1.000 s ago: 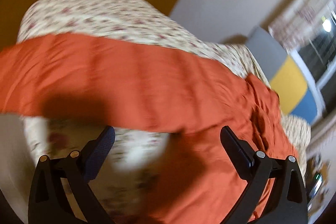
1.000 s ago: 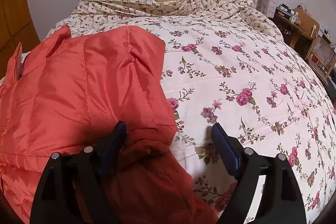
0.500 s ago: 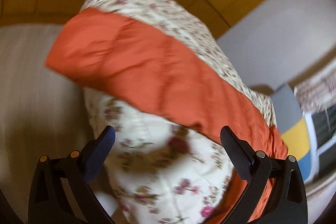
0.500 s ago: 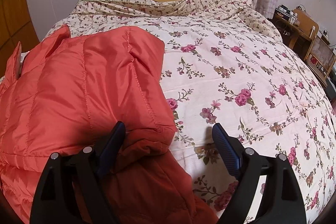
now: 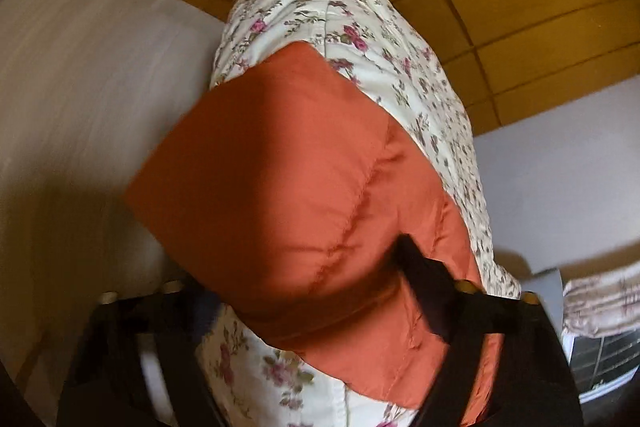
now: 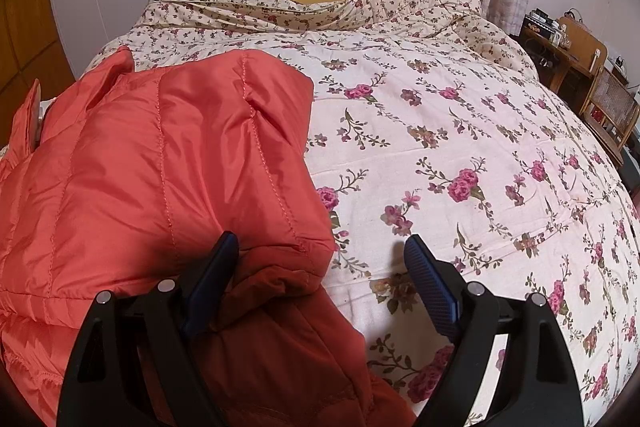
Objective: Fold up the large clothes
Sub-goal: 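Lift the held sleeve cuff up with the left tool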
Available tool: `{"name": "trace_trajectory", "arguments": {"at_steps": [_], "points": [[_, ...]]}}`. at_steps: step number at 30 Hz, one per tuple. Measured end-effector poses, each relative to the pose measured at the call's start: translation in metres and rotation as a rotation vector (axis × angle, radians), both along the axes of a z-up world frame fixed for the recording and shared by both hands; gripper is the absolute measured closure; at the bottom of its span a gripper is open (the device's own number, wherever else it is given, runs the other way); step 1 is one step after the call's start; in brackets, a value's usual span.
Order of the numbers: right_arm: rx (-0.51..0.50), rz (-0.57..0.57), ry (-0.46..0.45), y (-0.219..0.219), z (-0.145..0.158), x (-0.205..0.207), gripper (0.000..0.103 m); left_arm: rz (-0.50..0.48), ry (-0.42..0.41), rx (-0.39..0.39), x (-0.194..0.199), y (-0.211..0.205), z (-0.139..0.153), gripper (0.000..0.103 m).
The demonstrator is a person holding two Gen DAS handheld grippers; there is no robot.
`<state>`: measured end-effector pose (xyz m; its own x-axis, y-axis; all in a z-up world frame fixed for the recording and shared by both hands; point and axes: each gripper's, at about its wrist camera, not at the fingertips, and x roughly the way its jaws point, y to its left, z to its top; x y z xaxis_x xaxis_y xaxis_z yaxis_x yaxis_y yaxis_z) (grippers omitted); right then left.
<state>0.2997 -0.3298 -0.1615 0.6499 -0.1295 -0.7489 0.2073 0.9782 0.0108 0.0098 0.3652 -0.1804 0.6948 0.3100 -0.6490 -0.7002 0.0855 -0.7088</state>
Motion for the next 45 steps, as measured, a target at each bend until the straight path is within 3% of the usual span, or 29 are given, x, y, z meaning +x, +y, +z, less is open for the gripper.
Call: {"name": "trace_trajectory", "arguments": {"at_steps": [3, 4, 9, 12, 16, 18, 23, 24, 45], "points": [[0.000, -0.001, 0.001, 0.000, 0.000, 0.000, 0.018, 0.008, 0.045, 0.129, 0.006, -0.008, 0.029, 0.069], [0.000, -0.001, 0.000, -0.001, 0.000, 0.000, 0.018, 0.010, 0.059, 0.170, 0.009, -0.012, 0.038, 0.072], [0.004, 0.000, 0.001, -0.001, 0.000, 0.000, 0.018, -0.059, 0.046, 0.438, 0.033, -0.050, 0.096, 0.079], [0.007, 0.000, 0.001, -0.001, 0.000, 0.001, 0.018, -0.149, 0.006, 0.593, 0.054, -0.088, 0.130, 0.081], [0.007, 0.000, 0.001, -0.001, 0.000, 0.001, 0.018, -0.276, -0.053, 0.693, 0.081, -0.128, 0.156, 0.081], [0.009, 0.000, 0.001, -0.002, 0.000, 0.001, 0.018, -0.326, -0.072, 0.719, 0.094, -0.147, 0.163, 0.087], [0.014, 0.001, 0.001, -0.002, 0.000, 0.001, 0.018, -0.434, -0.097, 0.742, 0.119, -0.189, 0.166, 0.087], [0.014, 0.000, 0.001, -0.002, 0.000, 0.001, 0.018, -0.449, -0.099, 0.746, 0.124, -0.193, 0.164, 0.091], [0.020, 0.001, 0.001, -0.002, 0.000, 0.001, 0.018, -0.763, -0.181, 0.801, 0.189, -0.319, 0.167, 0.091]]}}
